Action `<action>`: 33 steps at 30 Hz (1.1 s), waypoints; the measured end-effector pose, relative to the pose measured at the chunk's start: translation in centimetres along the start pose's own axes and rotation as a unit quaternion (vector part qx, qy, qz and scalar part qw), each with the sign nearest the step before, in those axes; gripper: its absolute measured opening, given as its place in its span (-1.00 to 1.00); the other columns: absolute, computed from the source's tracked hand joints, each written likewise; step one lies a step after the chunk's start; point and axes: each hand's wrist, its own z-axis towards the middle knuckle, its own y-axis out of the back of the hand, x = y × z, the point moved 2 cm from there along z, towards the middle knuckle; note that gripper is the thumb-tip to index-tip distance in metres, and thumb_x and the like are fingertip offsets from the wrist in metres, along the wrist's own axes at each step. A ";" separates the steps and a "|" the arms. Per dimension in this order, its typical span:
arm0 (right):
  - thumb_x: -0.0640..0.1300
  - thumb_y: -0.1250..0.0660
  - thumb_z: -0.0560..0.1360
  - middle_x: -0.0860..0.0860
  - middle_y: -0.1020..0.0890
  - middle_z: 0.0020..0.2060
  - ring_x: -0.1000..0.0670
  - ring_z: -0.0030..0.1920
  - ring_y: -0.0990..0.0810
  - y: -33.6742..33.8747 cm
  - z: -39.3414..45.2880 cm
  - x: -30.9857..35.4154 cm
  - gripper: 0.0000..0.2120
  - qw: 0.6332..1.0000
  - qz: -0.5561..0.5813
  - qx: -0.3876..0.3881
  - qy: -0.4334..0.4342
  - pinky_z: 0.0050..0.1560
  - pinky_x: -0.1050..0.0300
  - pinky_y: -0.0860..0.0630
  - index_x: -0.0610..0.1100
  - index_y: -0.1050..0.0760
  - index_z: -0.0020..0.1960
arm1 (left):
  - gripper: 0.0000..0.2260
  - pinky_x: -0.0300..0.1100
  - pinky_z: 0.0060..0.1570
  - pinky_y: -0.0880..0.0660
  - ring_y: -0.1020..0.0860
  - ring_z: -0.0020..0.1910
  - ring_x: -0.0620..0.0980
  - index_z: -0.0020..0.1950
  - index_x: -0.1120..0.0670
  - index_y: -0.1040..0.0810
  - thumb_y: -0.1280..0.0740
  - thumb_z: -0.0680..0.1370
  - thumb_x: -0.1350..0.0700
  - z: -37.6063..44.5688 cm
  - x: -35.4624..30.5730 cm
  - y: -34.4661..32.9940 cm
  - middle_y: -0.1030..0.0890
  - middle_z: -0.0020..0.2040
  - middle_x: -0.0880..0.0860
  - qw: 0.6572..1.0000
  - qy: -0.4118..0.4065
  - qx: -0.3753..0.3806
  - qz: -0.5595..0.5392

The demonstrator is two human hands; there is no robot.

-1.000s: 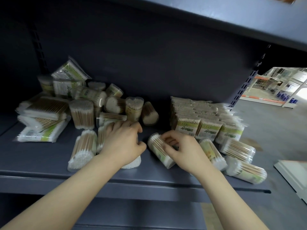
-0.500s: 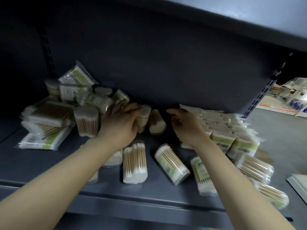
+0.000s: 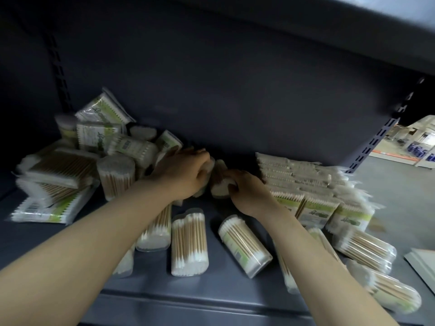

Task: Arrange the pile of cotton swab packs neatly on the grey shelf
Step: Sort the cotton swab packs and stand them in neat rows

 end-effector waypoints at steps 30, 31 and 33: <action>-0.34 -0.22 0.38 -0.09 -0.58 0.04 -0.09 0.04 -0.53 1.0 -5.5 -1.0 -0.68 0.998 -0.001 -0.061 -0.002 -0.06 0.11 -0.45 -0.12 -0.49 0.10 | -0.65 -0.04 0.27 -0.29 -0.40 0.27 0.07 0.39 -0.04 -0.37 -0.14 0.60 -0.02 -2.6 -0.8 0.6 -0.44 0.33 0.00 0.998 0.035 -0.045 -0.007; -0.34 -0.23 0.38 -0.09 -0.58 0.04 -0.09 0.05 -0.53 1.1 -5.6 -1.1 -0.67 0.998 0.002 -0.062 -0.002 -0.05 0.11 -0.45 -0.13 -0.50 0.10 | -0.65 -0.04 0.27 -0.29 -0.40 0.27 0.07 0.39 -0.03 -0.37 -0.12 0.61 -0.02 -2.5 -0.7 0.4 -0.43 0.33 0.00 0.998 0.033 -0.047 -0.004; -0.36 -0.22 0.36 -0.08 -0.60 0.04 -0.09 0.06 -0.53 1.2 -5.8 -1.2 -0.66 0.998 0.007 -0.063 -0.001 -0.02 0.09 -0.46 -0.14 -0.51 0.10 | -0.65 -0.06 0.30 -0.27 -0.36 0.32 0.06 0.40 -0.03 -0.37 -0.09 0.62 -0.02 -2.3 -0.9 0.2 -0.40 0.36 0.00 0.999 0.026 -0.039 0.001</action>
